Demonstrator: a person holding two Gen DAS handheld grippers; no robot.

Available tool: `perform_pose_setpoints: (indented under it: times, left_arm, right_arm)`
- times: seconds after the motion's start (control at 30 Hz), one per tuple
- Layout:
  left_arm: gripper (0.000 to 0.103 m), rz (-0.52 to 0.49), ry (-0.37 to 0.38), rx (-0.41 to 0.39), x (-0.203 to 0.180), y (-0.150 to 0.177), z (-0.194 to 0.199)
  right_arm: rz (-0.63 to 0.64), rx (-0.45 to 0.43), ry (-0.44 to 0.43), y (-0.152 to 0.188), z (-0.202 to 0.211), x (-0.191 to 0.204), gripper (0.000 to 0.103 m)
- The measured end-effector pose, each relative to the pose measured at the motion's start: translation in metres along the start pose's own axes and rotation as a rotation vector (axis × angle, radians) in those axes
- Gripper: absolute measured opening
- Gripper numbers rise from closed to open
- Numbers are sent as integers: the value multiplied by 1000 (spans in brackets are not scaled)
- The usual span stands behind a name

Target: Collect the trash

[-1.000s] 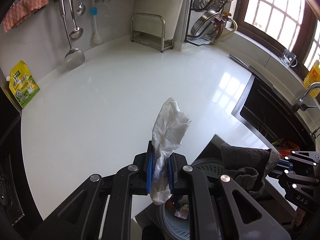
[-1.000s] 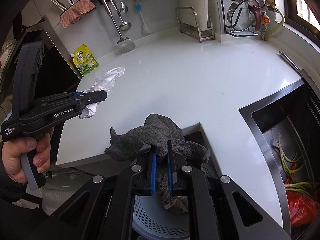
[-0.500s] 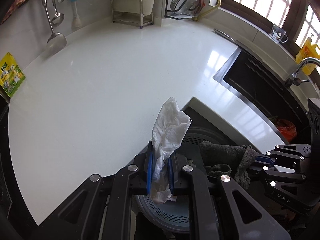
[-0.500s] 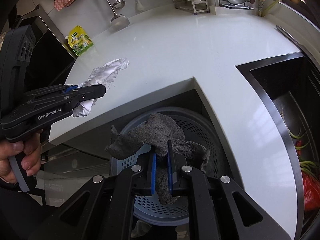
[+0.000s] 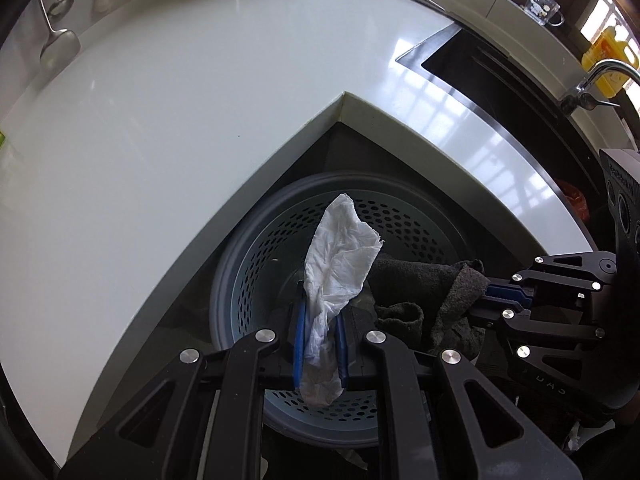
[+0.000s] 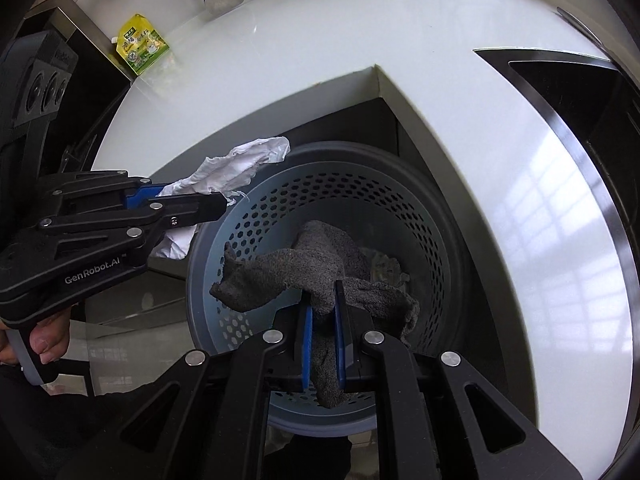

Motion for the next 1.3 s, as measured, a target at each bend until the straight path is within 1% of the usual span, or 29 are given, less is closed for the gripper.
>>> perform_pose_setpoints:
  times: [0.23,0.43,0.67,0.77,0.83,0.87,0.9,0.93,0.97,1.0,1.03,1.07,1.1,1.17,1.23,1.3]
  left_arm:
    - [13,-34,3,59,-3,7,-17]
    - [13,-55,5,114,-2,15,-31]
    - [14,-65,21,133,-6,11,-40]
    - [21,-63,30,136,-5,12,-40]
    - [23,-60,31,133,-3,16,-43]
    - [28,-61,27,130,-2,16,-42]
    - [36,-62,26,127,-2,16,-42]
    - [40,-65,22,123,-1,16,-41]
    - [44,-69,16,119,-1,15,-40]
    - [47,-72,11,114,-1,15,-38]
    - [50,-73,5,110,0,15,-38]
    - [60,-72,-9,103,1,14,-36]
    - [66,-71,-25,94,2,13,-34]
    - [67,-69,-41,82,4,12,-31]
    - [72,-75,-57,75,6,11,-27]
    - [81,-85,-82,48,7,10,-18]
  right_arm:
    - [17,42,23,7,-13,1,9]
    - [6,82,32,12,-26,0,9]
    - [33,109,49,1,-42,9,9]
    - [30,113,49,-2,-45,14,10]
    - [31,116,47,-2,-47,14,10]
    - [32,119,46,0,-46,13,11]
    - [33,121,48,0,-47,13,11]
    - [31,123,47,0,-46,12,14]
    - [26,124,45,1,-46,11,21]
    - [22,120,48,1,-44,11,26]
    - [18,118,51,0,-43,12,38]
    - [13,118,50,-1,-43,12,46]
    - [8,119,45,-1,-42,13,48]
    - [1,134,26,-1,-41,14,53]
    - [-1,140,20,-1,-39,16,55]
    - [-13,133,13,-2,-31,17,58]
Point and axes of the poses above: each gripper's, at about its wrist camera, not at the fingertips, and z roughly against the way its jaws point, x to its left, y to its underside, the point moved 5 cm from there along -z, roughly the way its jaws point, and after that the axes turned 3 degrees about -x, right-handed, at the moved point
